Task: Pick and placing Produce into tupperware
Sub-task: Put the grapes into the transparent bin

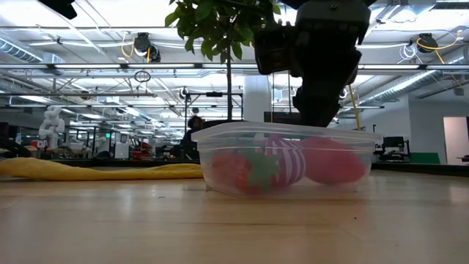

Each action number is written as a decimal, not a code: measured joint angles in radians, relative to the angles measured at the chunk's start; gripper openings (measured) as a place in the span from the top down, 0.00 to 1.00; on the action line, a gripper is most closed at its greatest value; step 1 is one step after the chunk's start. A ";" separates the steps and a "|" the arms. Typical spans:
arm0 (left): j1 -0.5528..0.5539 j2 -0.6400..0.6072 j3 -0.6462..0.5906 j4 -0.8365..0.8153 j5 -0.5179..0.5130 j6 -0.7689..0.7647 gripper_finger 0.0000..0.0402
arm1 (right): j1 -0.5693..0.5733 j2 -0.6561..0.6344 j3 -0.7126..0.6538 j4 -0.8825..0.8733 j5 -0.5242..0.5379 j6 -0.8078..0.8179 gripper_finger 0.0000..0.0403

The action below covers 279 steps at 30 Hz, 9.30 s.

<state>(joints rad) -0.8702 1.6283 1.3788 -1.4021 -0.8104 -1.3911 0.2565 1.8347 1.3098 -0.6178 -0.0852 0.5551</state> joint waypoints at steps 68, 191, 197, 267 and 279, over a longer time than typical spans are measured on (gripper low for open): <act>0.000 0.000 0.000 0.020 0.007 -0.023 0.31 | 0.358 -0.351 0.001 -0.092 0.222 0.283 0.19; 0.000 0.000 0.000 0.023 0.004 -0.023 0.31 | 0.452 -0.348 -0.336 -0.199 0.088 0.753 0.19; 0.000 0.000 0.000 0.023 0.004 -0.023 0.31 | 0.441 -0.348 -0.357 -0.202 0.086 0.741 0.19; 0.000 0.000 0.000 0.023 -0.003 -0.013 0.31 | 0.208 -0.457 -0.533 0.622 0.024 0.389 0.44; 0.000 0.000 0.000 0.023 -0.002 -0.005 0.31 | 0.196 -0.457 -0.533 0.669 0.023 0.381 0.44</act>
<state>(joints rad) -0.8700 1.6287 1.3786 -1.3788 -0.8124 -1.3963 0.4530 1.3777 0.7765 0.0514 -0.0620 0.9361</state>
